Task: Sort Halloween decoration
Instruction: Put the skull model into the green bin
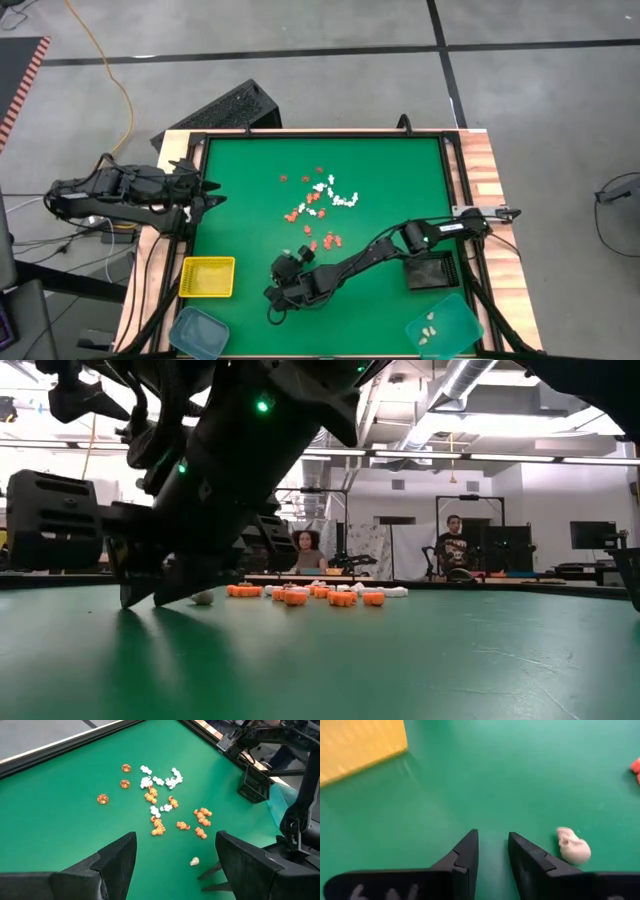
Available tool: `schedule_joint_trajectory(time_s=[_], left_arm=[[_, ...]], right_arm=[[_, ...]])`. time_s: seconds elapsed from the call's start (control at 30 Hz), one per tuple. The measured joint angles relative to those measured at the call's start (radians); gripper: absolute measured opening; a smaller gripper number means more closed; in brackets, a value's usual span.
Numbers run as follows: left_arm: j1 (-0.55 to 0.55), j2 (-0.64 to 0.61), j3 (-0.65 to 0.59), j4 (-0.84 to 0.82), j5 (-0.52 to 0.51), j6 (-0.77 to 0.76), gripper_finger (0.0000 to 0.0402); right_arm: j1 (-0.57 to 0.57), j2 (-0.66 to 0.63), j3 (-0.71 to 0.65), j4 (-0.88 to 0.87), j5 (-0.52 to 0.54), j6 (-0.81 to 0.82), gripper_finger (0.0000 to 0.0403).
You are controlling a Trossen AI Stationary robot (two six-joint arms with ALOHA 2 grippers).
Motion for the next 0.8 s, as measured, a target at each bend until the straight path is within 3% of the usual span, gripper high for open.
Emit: schedule_joint_trajectory(time_s=[0.17,0.37,0.47,0.6,0.8], left_arm=[[0.000,0.000,0.000,0.011,0.000,0.002,0.0261],[0.000,0.000,0.000,0.013,-0.010,0.001,0.0261],[0.000,0.000,0.000,0.013,-0.026,0.000,0.0261],[0.000,0.000,0.000,0.013,-0.038,0.000,0.0261],[0.000,0.000,0.000,0.003,-0.040,0.000,0.0261]], right_arm=[[0.008,-0.009,-0.001,-0.017,0.005,0.006,0.0116],[0.048,-0.126,0.002,-0.044,0.117,-0.153,0.0113],[0.047,-0.163,0.004,-0.148,0.147,-0.191,0.0113],[0.012,-0.159,-0.003,-0.291,0.061,-0.178,0.0113],[-0.037,-0.163,-0.001,-0.171,-0.143,-0.398,0.0113]])
